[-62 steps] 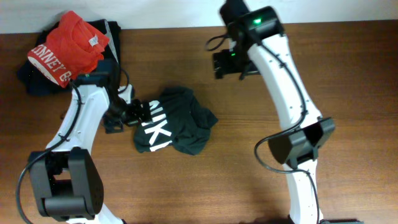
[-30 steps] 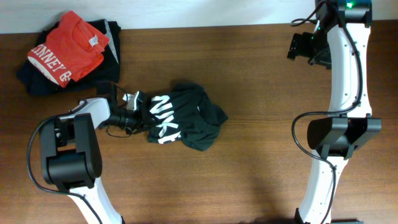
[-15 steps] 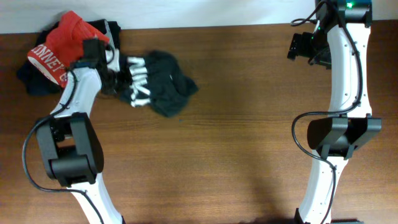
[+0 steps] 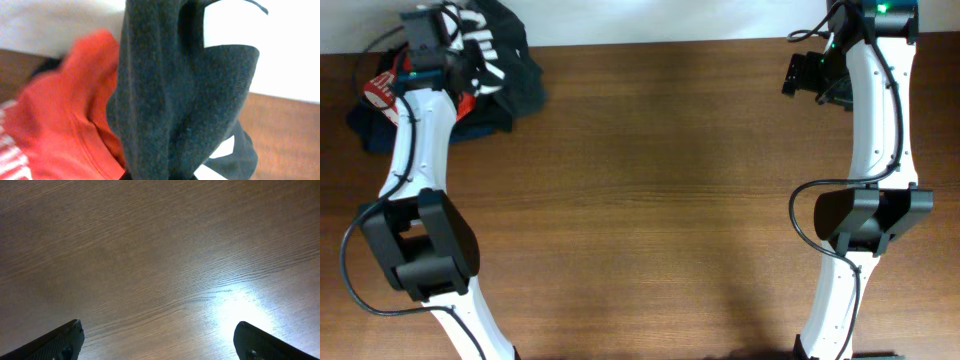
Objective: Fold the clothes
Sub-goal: 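Carry the folded dark shirt with the left gripper onto the clothes stack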
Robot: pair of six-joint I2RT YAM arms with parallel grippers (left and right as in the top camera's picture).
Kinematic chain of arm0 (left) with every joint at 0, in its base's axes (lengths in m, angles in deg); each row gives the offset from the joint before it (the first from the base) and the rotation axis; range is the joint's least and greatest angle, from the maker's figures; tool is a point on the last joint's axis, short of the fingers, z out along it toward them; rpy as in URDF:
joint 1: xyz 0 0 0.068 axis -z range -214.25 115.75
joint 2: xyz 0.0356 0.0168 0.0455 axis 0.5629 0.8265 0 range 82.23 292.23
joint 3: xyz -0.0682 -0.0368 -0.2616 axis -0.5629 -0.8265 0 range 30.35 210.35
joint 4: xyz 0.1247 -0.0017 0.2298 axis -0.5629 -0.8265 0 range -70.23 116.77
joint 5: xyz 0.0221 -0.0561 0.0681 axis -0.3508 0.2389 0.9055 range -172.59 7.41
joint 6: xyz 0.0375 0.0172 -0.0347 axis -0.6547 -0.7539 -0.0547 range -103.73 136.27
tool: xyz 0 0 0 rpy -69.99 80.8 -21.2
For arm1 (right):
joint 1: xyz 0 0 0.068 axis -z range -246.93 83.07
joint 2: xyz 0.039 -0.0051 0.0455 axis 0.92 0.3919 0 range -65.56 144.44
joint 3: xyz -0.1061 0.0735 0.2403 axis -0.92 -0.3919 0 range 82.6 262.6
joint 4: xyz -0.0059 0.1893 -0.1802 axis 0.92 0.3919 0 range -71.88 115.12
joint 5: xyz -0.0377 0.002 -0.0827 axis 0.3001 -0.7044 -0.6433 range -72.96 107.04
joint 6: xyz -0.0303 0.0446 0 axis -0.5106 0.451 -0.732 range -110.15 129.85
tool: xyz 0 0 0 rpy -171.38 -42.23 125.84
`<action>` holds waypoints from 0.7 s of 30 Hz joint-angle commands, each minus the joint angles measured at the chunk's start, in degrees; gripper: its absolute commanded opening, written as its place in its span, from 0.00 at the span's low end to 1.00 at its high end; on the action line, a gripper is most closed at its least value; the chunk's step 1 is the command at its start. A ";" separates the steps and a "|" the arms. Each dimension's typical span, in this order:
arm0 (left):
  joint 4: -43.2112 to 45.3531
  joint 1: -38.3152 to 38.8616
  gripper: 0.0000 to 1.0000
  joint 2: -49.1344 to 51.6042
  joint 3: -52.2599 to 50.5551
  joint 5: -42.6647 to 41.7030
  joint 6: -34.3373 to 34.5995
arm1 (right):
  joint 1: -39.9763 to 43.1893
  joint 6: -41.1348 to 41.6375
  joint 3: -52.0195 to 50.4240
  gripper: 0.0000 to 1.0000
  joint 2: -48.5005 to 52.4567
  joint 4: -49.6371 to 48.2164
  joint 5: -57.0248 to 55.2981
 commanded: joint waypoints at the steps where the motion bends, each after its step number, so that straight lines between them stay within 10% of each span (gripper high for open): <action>1: 1.81 -1.62 0.01 -0.20 6.05 0.72 3.06 | 0.22 0.70 1.07 0.99 -1.60 0.15 -0.11; 18: 2.23 -9.88 0.01 2.62 6.21 8.44 6.45 | 0.22 0.70 1.07 0.99 -1.60 0.13 -0.11; 21: 1.11 -11.10 0.14 5.03 6.21 8.44 6.43 | 0.22 0.70 1.07 0.99 -1.60 0.13 -0.11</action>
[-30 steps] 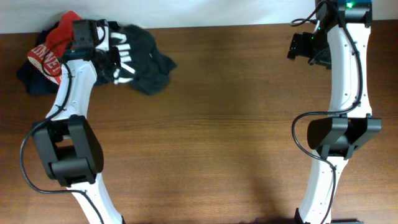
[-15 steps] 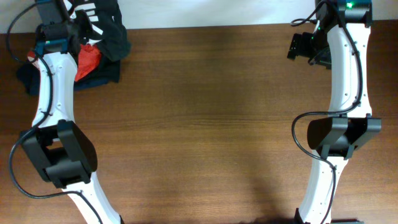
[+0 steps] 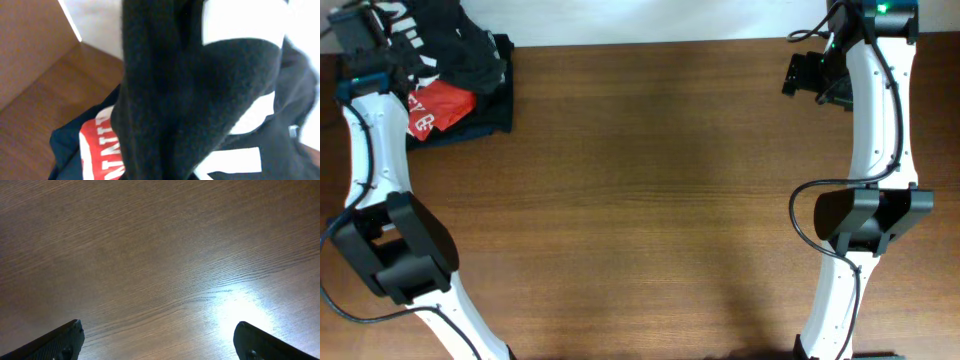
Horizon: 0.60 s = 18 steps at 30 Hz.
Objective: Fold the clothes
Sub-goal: 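Carry the folded dark shirt with the left gripper onto the clothes stack, then release the shirt on the stack and open the left gripper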
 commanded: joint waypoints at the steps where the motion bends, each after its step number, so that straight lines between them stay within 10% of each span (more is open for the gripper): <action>1: -0.94 -1.64 0.19 3.17 1.62 1.51 0.66 | 0.22 0.68 1.07 0.99 -1.60 0.15 -0.11; 12: 1.60 0.26 0.53 -6.16 1.68 3.82 0.50 | 0.22 0.68 1.07 0.99 -1.60 0.13 -0.11; 18: 12.26 0.52 0.43 -1.25 1.68 0.66 0.44 | 0.22 0.68 1.07 0.99 -1.60 0.15 -0.11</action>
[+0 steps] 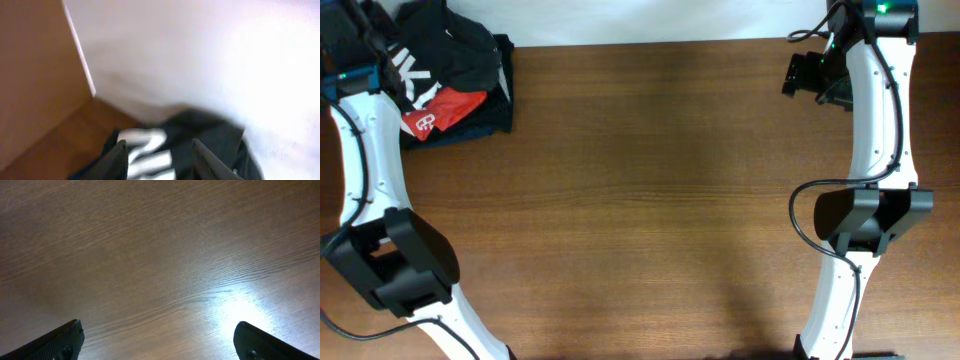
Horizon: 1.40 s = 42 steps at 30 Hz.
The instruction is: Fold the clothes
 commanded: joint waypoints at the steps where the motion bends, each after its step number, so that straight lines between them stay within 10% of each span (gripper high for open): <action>1: 3.48 -0.15 0.44 5.25 0.46 -3.41 -0.15 | 0.22 0.72 1.07 0.99 -1.60 0.13 -0.09; 9: 3.32 -0.17 0.73 20.52 0.46 -3.65 -10.71 | 0.22 0.72 1.07 0.99 -1.60 0.13 -0.09; 14: -4.48 0.13 0.99 11.41 0.48 -3.69 -10.64 | 0.22 0.72 1.07 0.99 -1.60 0.11 -0.09; 18: -16.52 0.28 0.99 -2.54 0.48 -4.90 -5.86 | 0.22 0.72 1.07 0.99 -1.60 0.11 -0.09; 27: -51.65 0.39 0.99 -27.78 0.46 -40.04 -6.54 | 0.22 0.72 1.07 0.99 -1.60 0.13 -0.09; 42: -79.60 12.87 0.99 -61.02 -16.33 -42.66 -18.21 | 0.22 0.70 1.07 0.99 -1.60 0.11 -0.09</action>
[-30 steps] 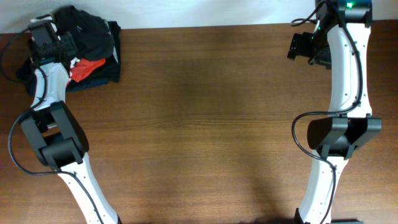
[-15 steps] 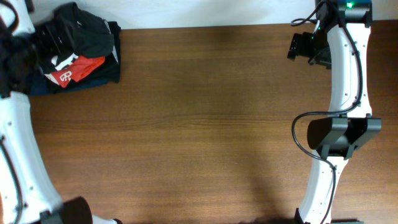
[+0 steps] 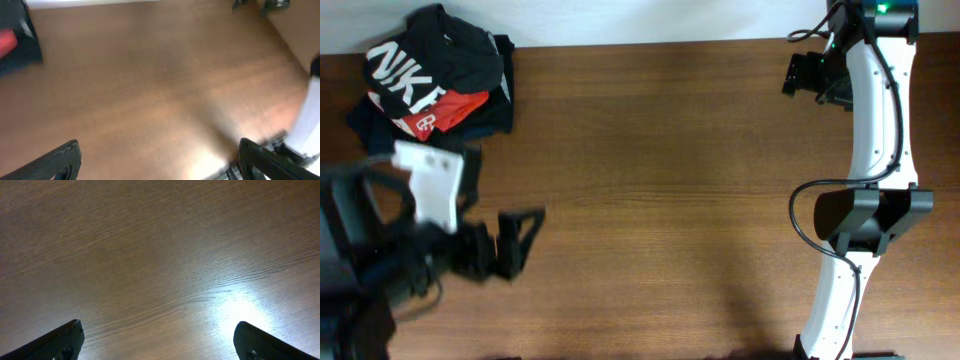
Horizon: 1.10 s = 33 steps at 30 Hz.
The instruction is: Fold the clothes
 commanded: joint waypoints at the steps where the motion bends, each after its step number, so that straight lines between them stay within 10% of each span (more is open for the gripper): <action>1: -7.32 0.22 0.99 -3.80 -2.71 -0.74 -1.22 | 0.22 0.72 0.96 0.99 -1.60 0.15 -0.11; 11: -6.38 0.33 0.99 -6.38 -9.20 6.80 -1.25 | 0.22 0.72 0.96 0.99 -1.60 0.15 -0.11; 19: 39.91 3.48 0.99 -30.08 -52.09 11.32 -1.29 | 0.22 0.72 0.96 0.99 -1.60 0.15 -0.11; 33: 78.36 3.43 0.99 -54.88 -89.37 17.57 4.83 | 0.22 0.72 0.96 0.99 -1.60 0.15 -0.11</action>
